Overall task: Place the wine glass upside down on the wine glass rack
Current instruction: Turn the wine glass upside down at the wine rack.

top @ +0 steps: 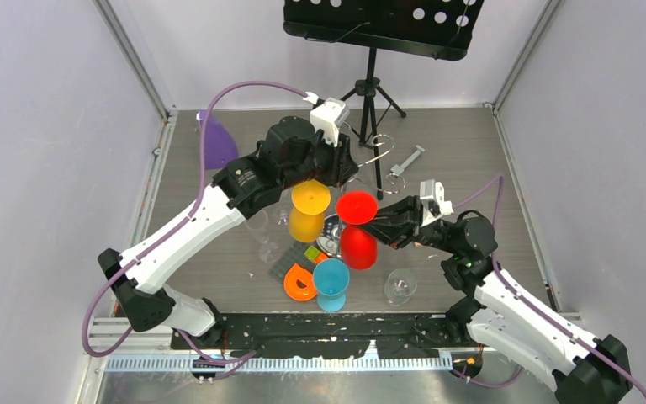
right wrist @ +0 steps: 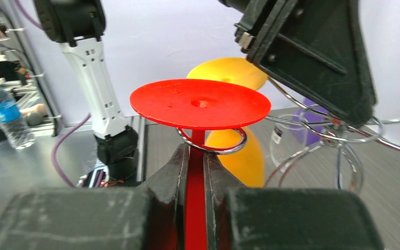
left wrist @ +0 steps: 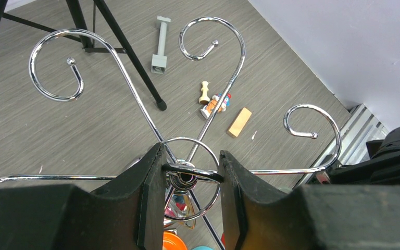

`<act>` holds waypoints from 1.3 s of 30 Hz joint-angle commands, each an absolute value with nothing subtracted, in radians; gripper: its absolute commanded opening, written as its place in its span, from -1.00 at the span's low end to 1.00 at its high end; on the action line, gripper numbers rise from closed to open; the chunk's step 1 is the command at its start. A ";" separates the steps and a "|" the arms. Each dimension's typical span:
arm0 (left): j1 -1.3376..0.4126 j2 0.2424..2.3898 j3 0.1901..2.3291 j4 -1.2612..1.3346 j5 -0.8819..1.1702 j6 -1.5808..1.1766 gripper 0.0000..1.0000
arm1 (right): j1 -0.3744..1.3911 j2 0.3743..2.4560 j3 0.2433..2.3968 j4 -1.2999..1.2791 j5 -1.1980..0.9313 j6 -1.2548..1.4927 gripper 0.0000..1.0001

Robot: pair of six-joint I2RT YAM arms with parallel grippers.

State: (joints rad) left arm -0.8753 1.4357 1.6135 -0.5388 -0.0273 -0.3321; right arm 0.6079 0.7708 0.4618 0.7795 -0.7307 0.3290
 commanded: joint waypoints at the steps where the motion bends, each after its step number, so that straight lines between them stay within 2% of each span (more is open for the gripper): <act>1: -0.870 1.429 1.620 -0.522 -0.035 -0.329 -1.00 | 0.619 0.685 0.477 0.695 -0.577 0.211 -0.89; 11: -0.870 1.426 1.623 -0.518 -0.030 -0.332 -1.00 | 0.618 0.778 0.629 0.306 -0.573 0.036 -0.89; 13: -0.870 1.425 1.624 -0.520 -0.030 -0.332 -0.99 | 0.618 0.782 0.633 0.281 -0.570 0.023 -0.83; 15: -0.870 1.423 1.623 -0.521 -0.029 -0.332 -0.92 | 0.618 0.773 0.625 0.283 -0.563 0.021 -0.71; 16: -0.870 1.423 1.622 -0.520 -0.028 -0.330 -0.89 | 0.617 0.767 0.616 0.285 -0.555 0.021 -0.54; 20: -0.870 1.420 1.624 -0.514 -0.026 -0.331 -0.82 | 0.618 0.707 0.599 0.278 -0.512 0.009 -0.09; 23: -0.870 1.418 1.622 -0.512 -0.023 -0.333 -0.76 | 0.618 0.662 0.597 0.248 -0.471 0.007 0.10; 25: -0.871 1.416 1.624 -0.510 -0.022 -0.334 -0.65 | 0.618 0.623 0.595 0.224 -0.451 0.007 0.21; 28: -0.870 1.408 1.627 -0.509 -0.022 -0.334 -0.42 | 0.618 0.558 0.597 0.180 -0.443 0.007 0.29; 39: -0.870 1.380 1.658 -0.521 -0.065 -0.321 0.03 | 0.618 0.426 0.617 0.058 -0.440 0.008 0.47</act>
